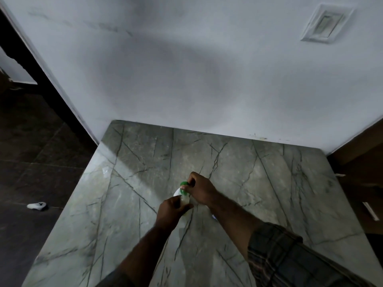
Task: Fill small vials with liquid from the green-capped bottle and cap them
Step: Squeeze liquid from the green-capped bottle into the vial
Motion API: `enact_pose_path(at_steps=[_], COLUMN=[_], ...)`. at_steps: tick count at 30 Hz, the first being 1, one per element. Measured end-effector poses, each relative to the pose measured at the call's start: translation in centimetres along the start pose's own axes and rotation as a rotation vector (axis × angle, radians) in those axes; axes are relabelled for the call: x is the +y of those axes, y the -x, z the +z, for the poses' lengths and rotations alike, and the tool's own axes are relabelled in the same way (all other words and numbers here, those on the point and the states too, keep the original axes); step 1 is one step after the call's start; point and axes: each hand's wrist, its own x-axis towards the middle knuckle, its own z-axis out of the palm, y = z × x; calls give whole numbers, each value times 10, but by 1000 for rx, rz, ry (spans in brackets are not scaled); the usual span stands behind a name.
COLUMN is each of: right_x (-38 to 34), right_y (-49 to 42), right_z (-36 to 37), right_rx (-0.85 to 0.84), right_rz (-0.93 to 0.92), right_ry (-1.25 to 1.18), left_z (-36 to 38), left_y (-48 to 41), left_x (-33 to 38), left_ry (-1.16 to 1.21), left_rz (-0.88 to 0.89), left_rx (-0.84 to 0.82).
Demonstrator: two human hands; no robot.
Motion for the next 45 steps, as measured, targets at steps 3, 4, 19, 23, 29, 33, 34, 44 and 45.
enact_pose_path(at_steps=[3, 4, 19, 23, 29, 33, 34, 44, 45], right_x=[2, 3, 13, 12, 9, 15, 15, 10, 11], right_y=[0, 0, -3, -4, -7, -8, -8, -11, -11], right_z=[2, 4, 12, 11, 7, 12, 12, 8, 7], right_rx=[0, 4, 38, 37, 39, 28, 21, 23, 23], right_rz=[-6, -8, -18, -16, -43, -50, -45, -37, -42], right_ry=[0, 2, 20, 38, 20, 25, 28, -9, -8], left_z=[0, 0, 2, 3, -2, 3, 4, -1, 0], left_y=[-1, -1, 0, 3, 1, 4, 5, 4, 4], left_x=[0, -1, 0, 1, 7, 4, 3, 12, 12], left_ry=[2, -14, -21, -19, 17, -19, -18, -20, -32], left_rz=[3, 7, -33, -37, -14, -23, -29, -8, -4], left_rx=[-17, -25, -45, -27, -10, -23, -19, 6, 3])
